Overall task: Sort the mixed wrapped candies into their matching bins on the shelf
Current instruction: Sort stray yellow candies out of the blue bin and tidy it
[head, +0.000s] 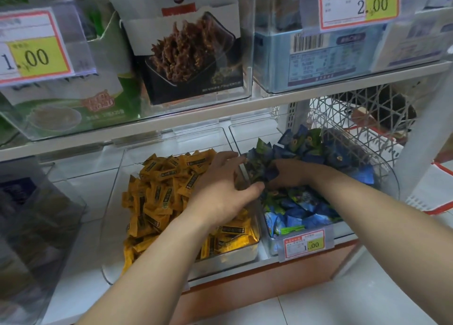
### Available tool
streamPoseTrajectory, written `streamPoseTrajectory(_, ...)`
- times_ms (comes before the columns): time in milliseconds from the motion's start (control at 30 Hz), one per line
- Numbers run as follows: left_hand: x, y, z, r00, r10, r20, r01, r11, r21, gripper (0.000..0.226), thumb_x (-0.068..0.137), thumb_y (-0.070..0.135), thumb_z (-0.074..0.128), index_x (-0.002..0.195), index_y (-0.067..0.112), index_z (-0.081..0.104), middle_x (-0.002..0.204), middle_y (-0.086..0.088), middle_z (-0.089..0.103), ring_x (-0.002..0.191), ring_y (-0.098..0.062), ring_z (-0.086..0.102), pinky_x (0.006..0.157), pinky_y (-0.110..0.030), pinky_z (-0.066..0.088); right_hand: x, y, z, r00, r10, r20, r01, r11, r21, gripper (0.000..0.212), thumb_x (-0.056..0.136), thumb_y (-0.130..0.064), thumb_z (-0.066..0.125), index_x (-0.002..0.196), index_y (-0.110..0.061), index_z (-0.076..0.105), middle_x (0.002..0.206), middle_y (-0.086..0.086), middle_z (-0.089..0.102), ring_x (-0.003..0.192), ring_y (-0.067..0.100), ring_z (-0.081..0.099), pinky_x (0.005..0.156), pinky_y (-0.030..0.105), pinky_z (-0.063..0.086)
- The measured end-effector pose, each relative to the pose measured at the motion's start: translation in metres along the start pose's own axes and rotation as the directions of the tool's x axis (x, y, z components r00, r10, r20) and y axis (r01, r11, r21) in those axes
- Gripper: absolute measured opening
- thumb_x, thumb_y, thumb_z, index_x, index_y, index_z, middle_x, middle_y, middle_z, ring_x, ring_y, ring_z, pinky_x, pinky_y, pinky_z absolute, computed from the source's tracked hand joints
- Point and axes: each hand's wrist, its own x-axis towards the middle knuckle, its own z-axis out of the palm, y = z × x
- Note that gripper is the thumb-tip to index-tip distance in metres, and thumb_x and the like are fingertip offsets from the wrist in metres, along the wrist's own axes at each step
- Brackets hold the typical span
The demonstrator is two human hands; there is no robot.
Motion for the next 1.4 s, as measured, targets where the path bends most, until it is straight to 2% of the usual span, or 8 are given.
streamPoseTrajectory(200,0.0,0.0,-0.001,1.0,-0.009,0.009,0.009,1.0,-0.015,0.084,0.069,0.076,0.051,0.142,0.034,0.046,0.146,0.017,0.032,0.13,-0.008,0.039,0.095,-0.019,0.033,-0.003,-0.004,0.001,0.999,-0.034,0.035,0.03,0.992,0.12,0.037,0.083,-0.044,0.071,0.093,-0.008,0.07,0.096,0.012,0.071,0.09,0.024,0.068,0.08,0.037,0.053)
streamPoseTrajectory(400,0.0,0.001,-0.001,1.0,-0.016,0.013,0.017,0.999,-0.029,0.091,0.062,0.083,0.046,0.14,0.036,0.046,0.144,0.018,0.031,0.129,-0.007,0.039,0.094,-0.02,0.034,-0.012,-0.006,-0.003,0.992,-0.065,-0.11,0.076,0.992,0.104,0.028,0.09,-0.035,0.066,0.101,-0.011,0.075,0.098,0.008,0.073,0.095,0.021,0.068,0.085,0.035,0.054)
streamPoseTrajectory(667,0.002,0.001,-0.001,1.0,-0.011,-0.003,0.011,0.999,-0.034,0.087,0.063,0.08,0.051,0.138,0.036,0.047,0.139,0.017,0.035,0.123,-0.005,0.04,0.09,-0.019,0.033,-0.052,-0.02,-0.029,0.887,-0.235,-0.397,0.33,0.925,0.189,0.023,0.084,-0.008,0.07,0.094,-0.028,0.069,0.091,-0.015,0.066,0.084,0.0,0.062,0.066,0.006,0.041)
streamPoseTrajectory(867,0.002,0.019,-0.005,0.966,0.179,-0.188,-0.201,0.974,-0.106,0.056,0.083,0.047,0.07,0.135,0.041,0.049,0.129,0.017,0.055,0.118,-0.003,0.047,0.093,-0.011,0.035,-0.1,-0.026,-0.03,0.866,-0.179,-0.468,0.439,0.72,0.537,0.017,0.08,-0.011,0.082,0.085,-0.023,0.071,0.083,-0.005,0.074,0.078,0.005,0.07,0.067,0.014,0.05)
streamPoseTrajectory(1000,-0.001,0.033,-0.005,0.943,0.223,-0.248,-0.269,0.948,-0.17,0.019,0.086,0.032,0.072,0.104,0.036,0.069,0.101,0.019,0.065,0.094,0.002,0.058,0.078,-0.013,0.043,-0.114,-0.025,-0.017,0.9,-0.082,-0.428,0.42,0.428,0.8,0.005,0.093,-0.012,0.068,0.094,-0.007,0.066,0.084,0.008,0.074,0.08,0.025,0.074,0.072,0.03,0.06)
streamPoseTrajectory(1133,0.0,0.015,-0.019,0.934,0.02,-0.356,-0.087,0.981,-0.172,0.014,0.087,0.024,0.073,0.097,0.032,0.068,0.097,0.013,0.063,0.09,-0.002,0.059,0.08,-0.019,0.048,-0.112,-0.009,-0.014,0.88,0.047,-0.472,0.351,0.605,0.714,0.01,0.095,-0.024,0.067,0.097,-0.017,0.072,0.094,0.008,0.074,0.085,0.021,0.071,0.075,0.033,0.055)
streamPoseTrajectory(1267,0.001,-0.011,-0.031,0.918,-0.153,-0.366,0.21,0.97,0.122,0.03,0.087,0.036,0.066,0.116,0.028,0.064,0.121,0.002,0.058,0.113,-0.023,0.053,0.092,-0.034,0.046,-0.101,0.017,-0.017,0.84,0.105,-0.533,0.286,0.749,0.598,0.005,0.092,-0.02,0.069,0.095,-0.021,0.072,0.097,-0.006,0.071,0.093,0.007,0.065,0.073,0.015,0.045)
streamPoseTrajectory(1400,0.002,0.0,-0.019,0.967,-0.072,-0.244,0.092,0.993,0.073,0.051,0.082,0.057,0.058,0.128,0.034,0.056,0.131,0.007,0.053,0.119,-0.018,0.051,0.092,-0.031,0.044,-0.077,0.019,-0.022,0.863,0.015,-0.505,0.217,0.891,0.399,0.007,0.092,-0.027,0.068,0.094,-0.033,0.064,0.097,-0.017,0.065,0.091,-0.003,0.059,0.069,0.01,0.04)
